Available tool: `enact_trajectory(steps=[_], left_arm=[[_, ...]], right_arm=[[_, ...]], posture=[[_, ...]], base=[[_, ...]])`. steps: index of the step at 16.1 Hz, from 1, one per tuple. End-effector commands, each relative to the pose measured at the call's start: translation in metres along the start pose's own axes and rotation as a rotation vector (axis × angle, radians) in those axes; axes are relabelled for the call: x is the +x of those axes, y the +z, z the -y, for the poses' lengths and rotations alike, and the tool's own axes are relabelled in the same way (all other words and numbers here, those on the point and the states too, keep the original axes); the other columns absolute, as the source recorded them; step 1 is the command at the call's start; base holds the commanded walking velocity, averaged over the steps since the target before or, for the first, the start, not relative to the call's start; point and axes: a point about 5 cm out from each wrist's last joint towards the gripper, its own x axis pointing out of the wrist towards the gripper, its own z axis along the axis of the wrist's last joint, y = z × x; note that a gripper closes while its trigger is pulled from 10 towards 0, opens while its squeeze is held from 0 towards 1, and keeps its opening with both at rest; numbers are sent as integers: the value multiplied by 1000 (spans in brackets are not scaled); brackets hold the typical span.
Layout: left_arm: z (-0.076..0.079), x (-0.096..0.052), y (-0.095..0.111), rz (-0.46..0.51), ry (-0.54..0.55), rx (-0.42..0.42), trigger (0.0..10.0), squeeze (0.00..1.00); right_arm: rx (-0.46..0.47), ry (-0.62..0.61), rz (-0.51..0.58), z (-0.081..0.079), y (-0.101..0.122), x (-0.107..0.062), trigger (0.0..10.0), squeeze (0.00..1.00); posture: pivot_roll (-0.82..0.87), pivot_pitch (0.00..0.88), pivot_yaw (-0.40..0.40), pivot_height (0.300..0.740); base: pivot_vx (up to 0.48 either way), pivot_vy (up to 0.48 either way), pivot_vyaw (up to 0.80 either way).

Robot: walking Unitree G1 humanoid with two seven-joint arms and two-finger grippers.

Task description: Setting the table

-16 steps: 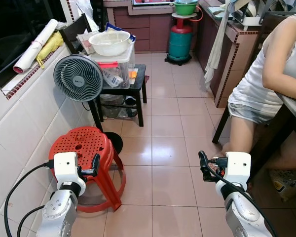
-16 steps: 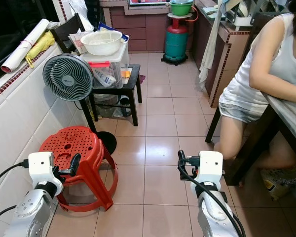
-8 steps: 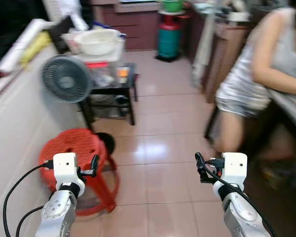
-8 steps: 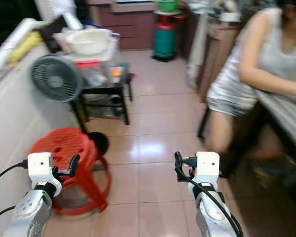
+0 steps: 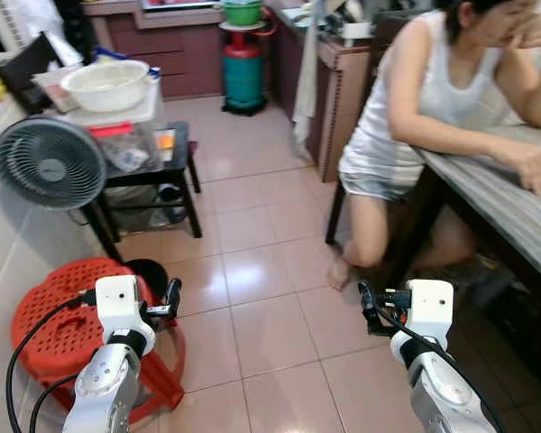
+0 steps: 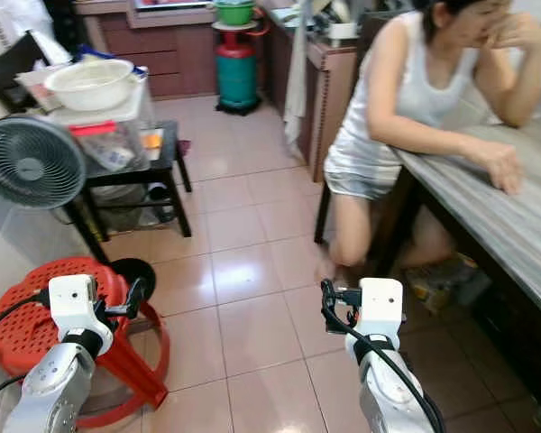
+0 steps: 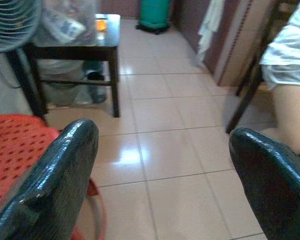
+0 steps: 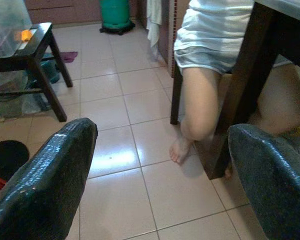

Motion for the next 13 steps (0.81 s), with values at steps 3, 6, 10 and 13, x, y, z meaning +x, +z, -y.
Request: enact_trajectory(steps=[3, 6, 10, 13], left_arm=[[-3, 2, 6, 15, -4, 2, 10000, 0], [-4, 4, 7, 18, -9, 3, 10000, 0], [-2, 6, 11, 30, -44, -11, 10000, 0], [-3, 7, 11, 29, -42, 1, 10000, 0]], right_arm=[[7, 6, 21, -2, 6, 1, 10000, 0], [11, 4, 23, -4, 6, 1, 10000, 0], [16, -3, 25, -3, 5, 2, 10000, 0], [16, -5, 28, -3, 6, 2, 10000, 0]], posture=[[-148, 5, 56, 740], [-149, 0, 63, 740], [-152, 0, 67, 740], [-151, 0, 68, 740]], base=[[0, 0, -763], [0, 0, -763], [0, 0, -763], [0, 0, -763]])
